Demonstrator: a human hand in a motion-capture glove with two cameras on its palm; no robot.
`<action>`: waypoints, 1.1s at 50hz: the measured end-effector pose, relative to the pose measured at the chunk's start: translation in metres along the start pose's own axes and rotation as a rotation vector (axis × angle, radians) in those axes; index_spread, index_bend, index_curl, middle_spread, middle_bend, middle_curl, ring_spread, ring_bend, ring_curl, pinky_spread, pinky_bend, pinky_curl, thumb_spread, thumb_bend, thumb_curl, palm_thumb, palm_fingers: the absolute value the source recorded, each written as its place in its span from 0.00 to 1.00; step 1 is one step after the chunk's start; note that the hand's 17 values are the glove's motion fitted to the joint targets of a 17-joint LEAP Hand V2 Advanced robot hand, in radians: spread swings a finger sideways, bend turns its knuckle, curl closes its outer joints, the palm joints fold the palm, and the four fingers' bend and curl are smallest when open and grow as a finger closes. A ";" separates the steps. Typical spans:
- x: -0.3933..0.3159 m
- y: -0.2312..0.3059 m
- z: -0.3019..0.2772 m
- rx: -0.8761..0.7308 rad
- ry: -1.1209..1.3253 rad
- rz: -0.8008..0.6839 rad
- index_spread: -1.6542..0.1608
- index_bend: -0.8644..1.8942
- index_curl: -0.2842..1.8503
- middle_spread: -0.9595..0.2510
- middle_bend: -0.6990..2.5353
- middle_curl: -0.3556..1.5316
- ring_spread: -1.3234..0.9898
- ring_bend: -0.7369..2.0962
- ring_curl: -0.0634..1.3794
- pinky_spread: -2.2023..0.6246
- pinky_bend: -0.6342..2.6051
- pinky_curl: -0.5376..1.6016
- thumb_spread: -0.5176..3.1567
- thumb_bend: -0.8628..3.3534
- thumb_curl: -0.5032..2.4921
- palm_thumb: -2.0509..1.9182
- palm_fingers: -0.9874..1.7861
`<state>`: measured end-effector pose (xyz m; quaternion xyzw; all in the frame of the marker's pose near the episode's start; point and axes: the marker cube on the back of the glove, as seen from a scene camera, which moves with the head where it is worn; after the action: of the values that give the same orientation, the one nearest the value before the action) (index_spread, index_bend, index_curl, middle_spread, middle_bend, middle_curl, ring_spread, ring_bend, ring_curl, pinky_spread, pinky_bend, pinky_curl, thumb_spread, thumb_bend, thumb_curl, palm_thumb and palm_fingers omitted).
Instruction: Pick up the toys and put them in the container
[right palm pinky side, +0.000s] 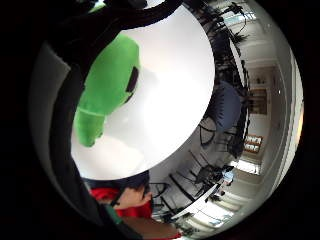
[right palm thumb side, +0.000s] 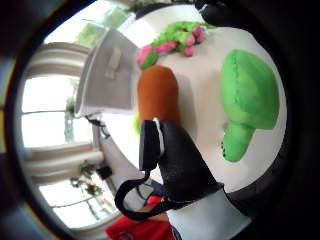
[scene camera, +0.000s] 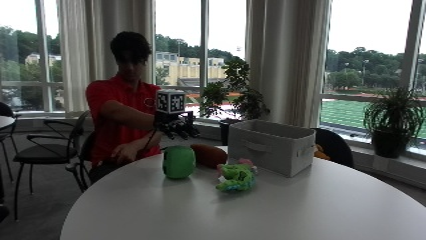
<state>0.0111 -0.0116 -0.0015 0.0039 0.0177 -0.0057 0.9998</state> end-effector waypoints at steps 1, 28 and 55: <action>0.002 -0.003 0.000 0.003 0.006 -0.002 0.83 0.37 0.14 0.73 0.27 0.20 0.54 0.34 0.06 0.78 0.34 0.29 0.26 0.20 0.17 0.51 0.43; 0.023 -0.007 -0.003 -0.031 -0.092 0.046 0.73 0.37 0.22 0.65 0.27 0.28 0.48 0.36 0.14 0.79 0.44 0.39 0.46 0.20 0.22 0.50 0.40; 0.042 -0.048 0.080 -0.304 -0.076 0.110 0.72 0.34 0.20 0.76 0.24 0.28 0.57 0.38 0.19 0.80 0.64 0.46 0.43 0.20 0.25 0.53 0.29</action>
<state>0.0554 -0.0610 0.0765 -0.1466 -0.0195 0.0517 0.9877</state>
